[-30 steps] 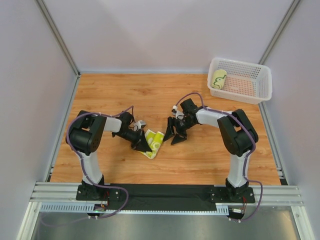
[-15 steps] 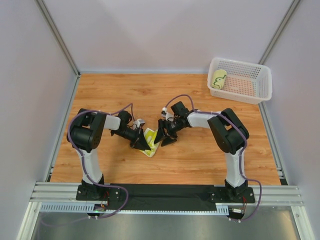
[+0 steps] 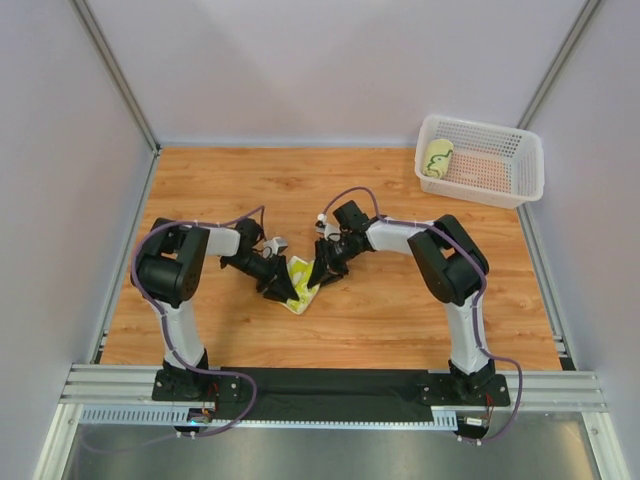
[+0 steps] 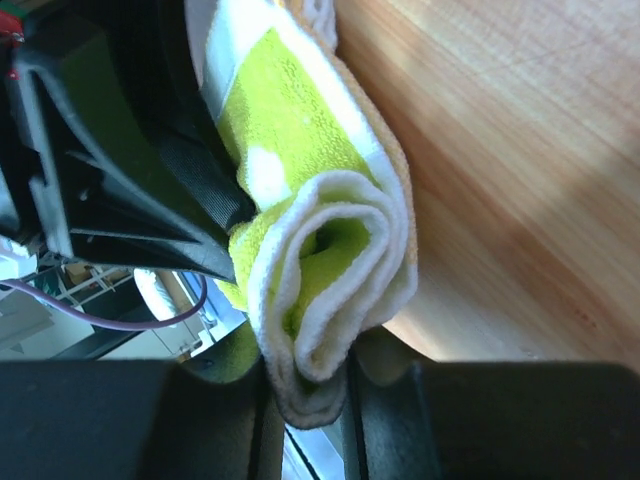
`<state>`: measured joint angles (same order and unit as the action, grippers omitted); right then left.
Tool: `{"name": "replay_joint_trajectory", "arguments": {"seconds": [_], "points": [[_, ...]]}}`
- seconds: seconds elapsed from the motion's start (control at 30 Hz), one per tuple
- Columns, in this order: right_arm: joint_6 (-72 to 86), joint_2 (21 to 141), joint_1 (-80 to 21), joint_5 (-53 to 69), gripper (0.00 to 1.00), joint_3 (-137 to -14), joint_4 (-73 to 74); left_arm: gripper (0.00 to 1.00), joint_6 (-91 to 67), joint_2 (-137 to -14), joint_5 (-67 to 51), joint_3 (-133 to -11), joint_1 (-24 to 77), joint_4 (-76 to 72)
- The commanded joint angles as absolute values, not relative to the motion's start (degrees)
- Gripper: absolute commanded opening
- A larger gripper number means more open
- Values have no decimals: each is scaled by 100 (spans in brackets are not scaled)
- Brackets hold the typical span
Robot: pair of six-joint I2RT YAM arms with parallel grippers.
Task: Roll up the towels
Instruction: Roll the towel
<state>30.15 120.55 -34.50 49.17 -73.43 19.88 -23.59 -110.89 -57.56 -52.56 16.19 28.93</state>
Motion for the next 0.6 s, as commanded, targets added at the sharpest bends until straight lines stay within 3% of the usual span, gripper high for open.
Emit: {"name": "replay_joint_trajectory", "arguments": {"seconds": [0.0, 0.03, 0.07, 0.2, 0.4, 0.57], "points": [[2795, 12006, -3489, 4352, 17, -7672, 2635, 35, -2119, -10574, -4352, -5457, 1591, 3726], [2778, 12006, -3489, 4272, 16, -7734, 2776, 37, -2083, -10460, -4246, -5502, 1600, 3805], [2734, 12006, -3489, 4219, 16, -7900, 2934, 50, -2048, -10363, -4132, -5598, 1608, 3867], [2725, 12085, -3507, 3947, 15, -8208, 3717, 59, -1820, -9687, -3306, -5888, 1854, 4262], [3013, 12208, -3560, 3884, 13, -8446, 4140, 57, -1609, -8483, -1400, -6170, 2942, 4237], [3199, 12270, -3586, 3946, 12, -8508, 4183, 56, -1327, -8130, -757, -6056, 4042, 3886]]}}
